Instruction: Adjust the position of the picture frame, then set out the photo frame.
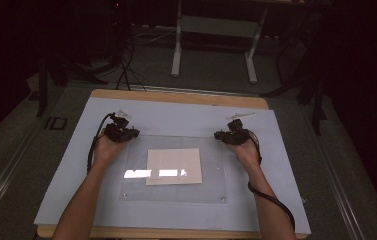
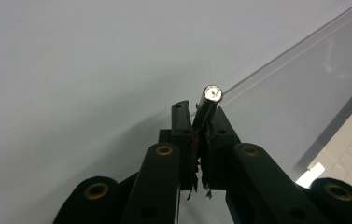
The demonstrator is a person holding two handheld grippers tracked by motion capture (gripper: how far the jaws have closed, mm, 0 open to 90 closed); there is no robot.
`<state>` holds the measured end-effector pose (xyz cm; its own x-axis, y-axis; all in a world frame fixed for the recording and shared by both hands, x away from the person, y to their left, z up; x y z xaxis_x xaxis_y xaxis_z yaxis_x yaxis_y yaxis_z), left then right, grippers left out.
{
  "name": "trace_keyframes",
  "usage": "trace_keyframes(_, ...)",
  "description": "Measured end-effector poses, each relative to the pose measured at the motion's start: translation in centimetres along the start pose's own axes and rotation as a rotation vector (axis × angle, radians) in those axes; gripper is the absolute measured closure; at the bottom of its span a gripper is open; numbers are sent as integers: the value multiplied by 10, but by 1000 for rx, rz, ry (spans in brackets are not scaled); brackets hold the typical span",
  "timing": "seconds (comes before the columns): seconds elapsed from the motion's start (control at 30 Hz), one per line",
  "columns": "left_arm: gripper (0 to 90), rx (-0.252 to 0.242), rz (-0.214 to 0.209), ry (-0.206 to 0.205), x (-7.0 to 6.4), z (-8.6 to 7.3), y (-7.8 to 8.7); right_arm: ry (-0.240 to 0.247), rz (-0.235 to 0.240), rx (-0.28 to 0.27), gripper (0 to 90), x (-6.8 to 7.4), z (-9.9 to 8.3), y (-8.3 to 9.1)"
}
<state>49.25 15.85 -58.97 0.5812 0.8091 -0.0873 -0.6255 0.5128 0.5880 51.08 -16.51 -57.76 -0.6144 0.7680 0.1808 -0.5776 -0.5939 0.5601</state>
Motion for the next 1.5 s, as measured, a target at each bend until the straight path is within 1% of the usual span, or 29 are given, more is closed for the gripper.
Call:
trace_keyframes(0.1,856,11,3,-12,-1,-1,-2,-15,-1,16,817,-3,-8,-4)
trace_keyframes(0.13,856,11,0,-14,-2,-1,-2,-24,6,11,816,-3,-8,-3)
trace_keyframes(0.2,856,5,2,-12,-3,-2,-1,-9,0,13,817,-2,-8,-1)
trace_keyframes(0.3,854,4,1,-14,-3,-1,-2,-6,5,22,817,-2,-10,-1)
trace_keyframes(0.33,855,5,0,-14,-3,-1,-2,-12,5,19,815,-3,-10,-1)
trace_keyframes(0.47,851,5,-1,-7,-3,-2,-2,-8,9,11,814,-3,-10,-1)
trace_keyframes(0.67,838,-8,-3,14,-3,-3,-2,-29,23,1,804,-3,-13,-3)
trace_keyframes(0.7,838,-16,-3,29,-3,-3,-2,-29,23,1,804,-3,-13,-3)
trace_keyframes(0.73,771,-36,-7,41,-3,-3,-2,-32,28,-2,802,-3,-14,-4)
trace_keyframes(0.77,765,-36,-7,41,-3,-3,-2,-32,28,-2,802,-3,-14,-4)
trace_keyframes(0.8,753,-69,-10,45,-3,-3,0,-32,30,-4,801,-3,-14,-4)
trace_keyframes(0.83,753,-69,-10,45,-3,-3,0,-32,30,-4,801,-3,-14,-4)
trace_keyframes(0.87,753,-111,-12,53,-2,-1,3,-36,34,-8,800,-3,-15,-4)
trace_keyframes(0.9,753,-111,-12,53,-2,-1,3,-36,34,-8,800,-3,-15,-4)
trace_keyframes(0.93,752,-147,-12,47,-2,1,7,-35,34,-11,800,-3,-15,-5)
trace_keyframes(0.97,744,-147,-12,47,-2,1,7,-35,34,-11,800,-3,-15,-5)
trace_keyframes(1.0,735,-181,-3,38,-1,3,10,-36,35,-15,799,-4,-16,-5)
trace_keyframes(1.03,734,-181,-3,38,-1,3,10,-36,35,-15,799,-4,-16,-5)
trace_keyframes(1.07,736,-216,-4,37,-3,7,12,-37,35,-20,799,-4,-16,-5)
trace_keyframes(1.1,746,-216,-4,37,-3,7,12,-37,35,-20,799,-4,-16,-5)
trace_keyframes(1.13,772,-224,0,28,-3,8,13,-39,33,-23,798,-4,-16,-5)
trace_keyframes(1.23,831,-230,0,32,-3,9,12,-43,36,-25,797,-4,-17,-5)
trace_keyframes(1.37,838,-238,-3,31,-4,8,11,-25,20,-26,798,-3,-17,-5)
trace_keyframes(1.4,839,-240,-4,30,-4,8,11,-6,-1,-22,782,-3,-17,-5)
trace_keyframes(1.43,840,-240,-4,30,-4,8,11,-6,-1,-22,782,-3,-17,-5)
trace_keyframes(1.47,840,-241,-3,33,-4,8,11,17,-34,-28,739,-5,-16,-3)
trace_keyframes(1.5,840,-241,-3,33,-4,8,11,17,-34,-28,739,-5,-16,-3)
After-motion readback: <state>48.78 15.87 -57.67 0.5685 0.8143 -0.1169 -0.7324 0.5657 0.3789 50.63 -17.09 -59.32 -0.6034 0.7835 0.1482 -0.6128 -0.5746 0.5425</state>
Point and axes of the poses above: each handheld gripper's, and its own axes: y roughly backward along the jaws, z roughly out of its top, x roughly to its left, the point moved 10 cm from there along -y, roughly forward along the jaws, and after that the axes turned 10 degrees about -x, right-handed, at the moved point
